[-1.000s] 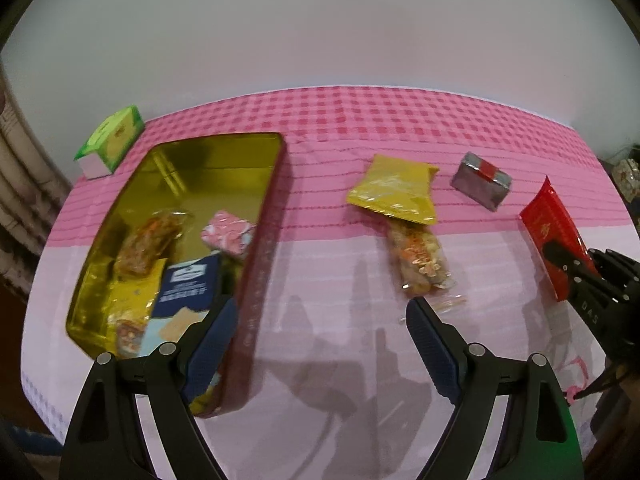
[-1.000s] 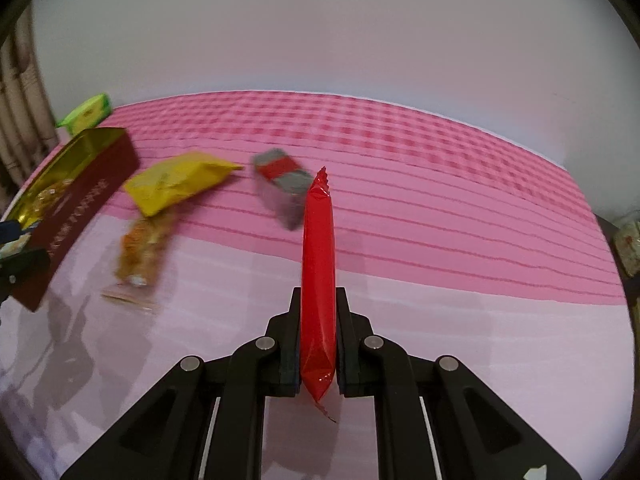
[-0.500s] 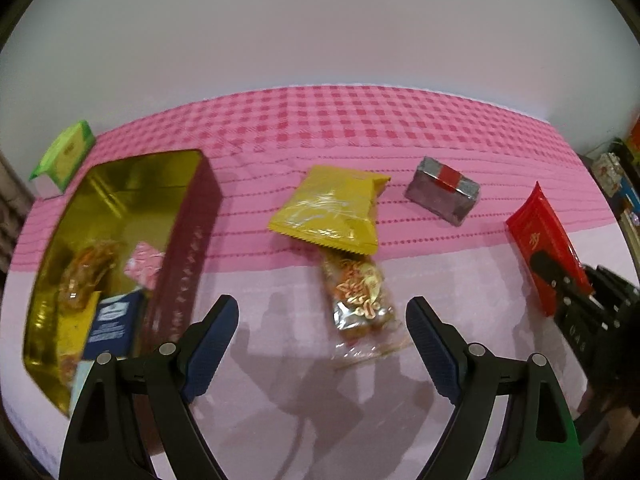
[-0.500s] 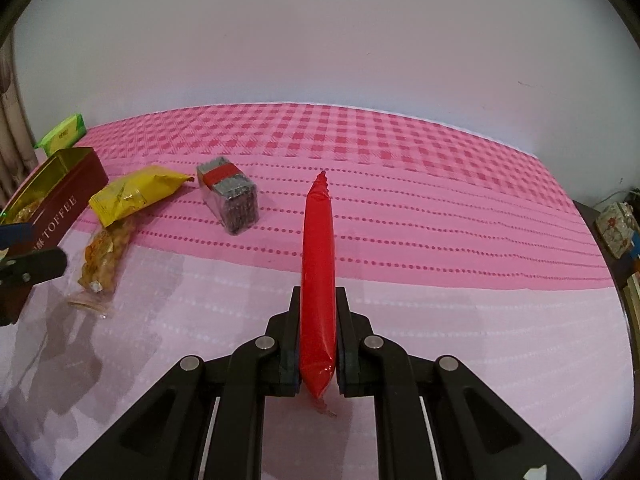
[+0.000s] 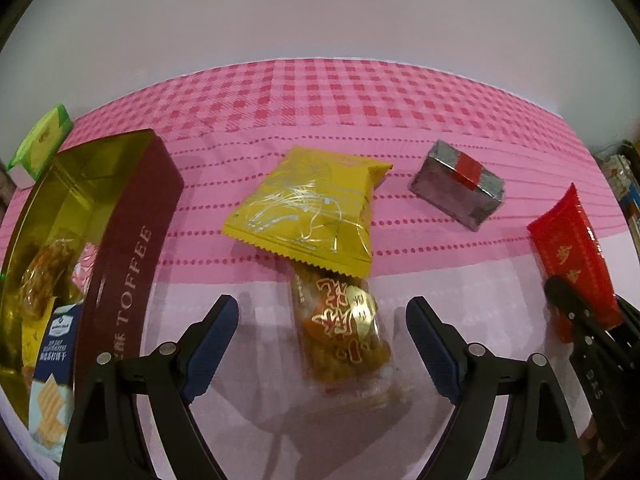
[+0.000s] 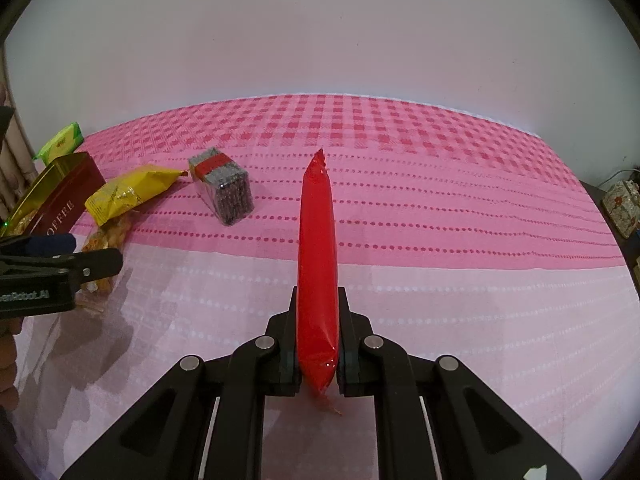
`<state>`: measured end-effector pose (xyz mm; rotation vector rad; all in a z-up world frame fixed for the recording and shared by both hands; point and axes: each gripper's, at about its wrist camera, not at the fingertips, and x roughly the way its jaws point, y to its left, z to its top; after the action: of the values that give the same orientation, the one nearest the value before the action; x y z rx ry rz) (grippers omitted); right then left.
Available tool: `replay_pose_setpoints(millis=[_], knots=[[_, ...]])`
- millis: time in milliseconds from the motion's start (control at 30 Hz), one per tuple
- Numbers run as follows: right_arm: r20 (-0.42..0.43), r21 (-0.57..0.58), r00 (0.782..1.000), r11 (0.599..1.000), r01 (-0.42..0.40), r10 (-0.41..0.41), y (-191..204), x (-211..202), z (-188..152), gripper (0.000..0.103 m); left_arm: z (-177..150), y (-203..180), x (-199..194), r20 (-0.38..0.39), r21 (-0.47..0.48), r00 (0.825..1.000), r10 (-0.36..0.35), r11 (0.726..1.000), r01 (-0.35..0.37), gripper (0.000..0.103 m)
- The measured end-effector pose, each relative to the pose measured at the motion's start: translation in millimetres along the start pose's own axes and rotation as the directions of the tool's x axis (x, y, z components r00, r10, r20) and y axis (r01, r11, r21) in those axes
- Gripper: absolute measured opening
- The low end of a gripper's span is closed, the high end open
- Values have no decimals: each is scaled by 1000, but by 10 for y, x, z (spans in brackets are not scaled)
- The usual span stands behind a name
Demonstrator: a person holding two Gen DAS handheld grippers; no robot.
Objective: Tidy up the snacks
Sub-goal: 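Grasp the clear twisted-dough snack bag with the left gripper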
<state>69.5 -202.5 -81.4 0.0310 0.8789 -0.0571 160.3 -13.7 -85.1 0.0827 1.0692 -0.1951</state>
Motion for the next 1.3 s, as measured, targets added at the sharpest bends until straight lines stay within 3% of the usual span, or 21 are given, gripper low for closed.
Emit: replay_pose_setpoints(millis=[133,233,400,833,1300], knots=[[-5,1,1000,1000,0,0,-8,6,-9,10,31,7,72,-8,-5,1000,-8,1000,8,82],[-6,1,1000,1000,1,-1,-1,11,-4,10,56,7,72,11,7,1000,11,1000,-11,69],[-6,1,1000,1000,1,-1,-1,10,-4,11,63,38,32,24,25,1000,15,1000,-16,38],[-6,3,1000,1000,1,-1,7,12,-5,11,-191,33,-303,-25,109,1000,-12,994,15,38],[-7,-3,1000,1000,8,-8,21,13,-6,11,-415,123,-865,30,140,1000,-5,990,1,38]])
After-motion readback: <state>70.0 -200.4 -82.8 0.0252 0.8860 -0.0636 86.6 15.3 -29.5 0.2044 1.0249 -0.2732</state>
